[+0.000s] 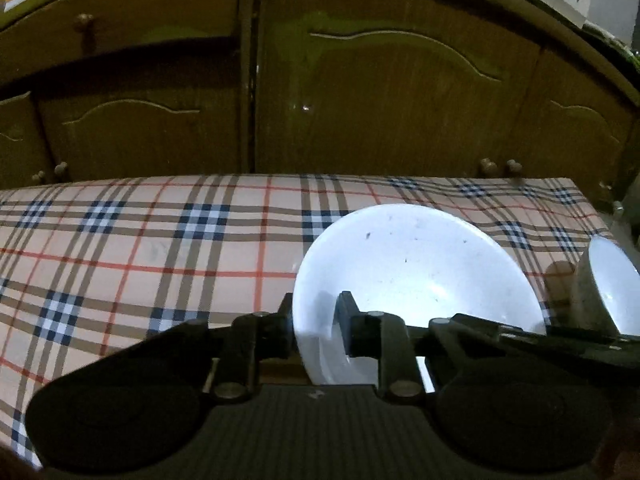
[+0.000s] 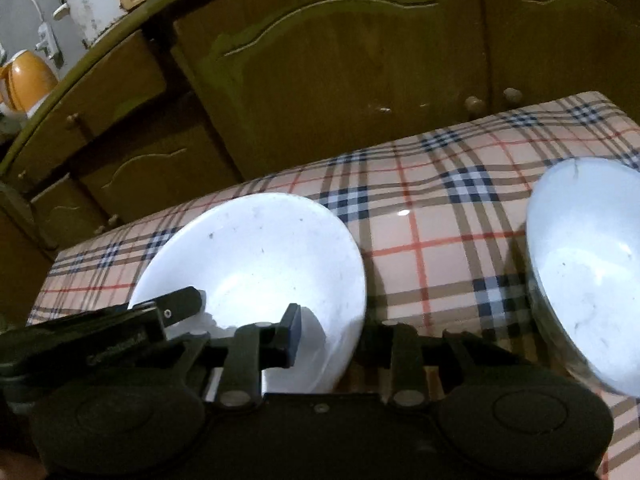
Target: Organize plates and bowls
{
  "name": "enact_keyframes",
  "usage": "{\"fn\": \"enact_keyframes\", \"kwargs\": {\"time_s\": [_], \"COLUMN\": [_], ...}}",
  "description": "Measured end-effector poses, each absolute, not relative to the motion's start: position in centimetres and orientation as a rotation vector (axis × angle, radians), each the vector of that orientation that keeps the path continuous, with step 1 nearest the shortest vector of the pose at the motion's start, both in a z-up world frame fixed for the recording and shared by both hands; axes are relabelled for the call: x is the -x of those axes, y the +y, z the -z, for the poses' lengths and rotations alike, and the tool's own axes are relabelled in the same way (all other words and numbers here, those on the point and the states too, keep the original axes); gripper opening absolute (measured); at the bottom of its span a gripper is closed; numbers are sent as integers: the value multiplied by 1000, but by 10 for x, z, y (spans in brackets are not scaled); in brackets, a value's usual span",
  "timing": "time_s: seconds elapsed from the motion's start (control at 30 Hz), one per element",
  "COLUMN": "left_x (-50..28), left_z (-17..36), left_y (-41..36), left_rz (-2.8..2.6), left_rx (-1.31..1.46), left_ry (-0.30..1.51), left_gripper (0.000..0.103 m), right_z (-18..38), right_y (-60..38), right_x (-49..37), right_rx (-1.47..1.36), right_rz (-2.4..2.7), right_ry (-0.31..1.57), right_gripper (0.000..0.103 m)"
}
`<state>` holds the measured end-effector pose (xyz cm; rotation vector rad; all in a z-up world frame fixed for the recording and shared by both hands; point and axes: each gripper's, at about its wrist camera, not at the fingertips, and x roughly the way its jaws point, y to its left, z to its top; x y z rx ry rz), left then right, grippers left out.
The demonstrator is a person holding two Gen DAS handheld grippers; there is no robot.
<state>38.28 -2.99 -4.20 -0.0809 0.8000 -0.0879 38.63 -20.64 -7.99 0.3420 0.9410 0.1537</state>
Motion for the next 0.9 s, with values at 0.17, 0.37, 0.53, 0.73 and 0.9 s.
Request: {"fn": "enact_keyframes", "kwargs": {"time_s": [0.17, 0.37, 0.53, 0.73, 0.9], "left_x": [-370, -346, -326, -308, -290], "left_z": [37, 14, -10, -35, -52], "left_y": [-28, -26, -32, -44, -50], "left_rz": [96, 104, 101, 102, 101], "left_rx": [88, 92, 87, 73, 59], "left_ry": [798, 757, 730, 698, 682], "left_gripper": [21, 21, 21, 22, 22], "right_z": [78, 55, 32, 1, -21], "right_y": [-207, -212, -218, -222, -225], "right_x": [-377, -363, -347, -324, -304], "right_rx": [-331, -323, -317, -300, -284], "right_rz": [-153, -157, -152, -154, -157], "right_ry": [915, 868, 843, 799, 769], "right_gripper": [28, 26, 26, 26, 26]}}
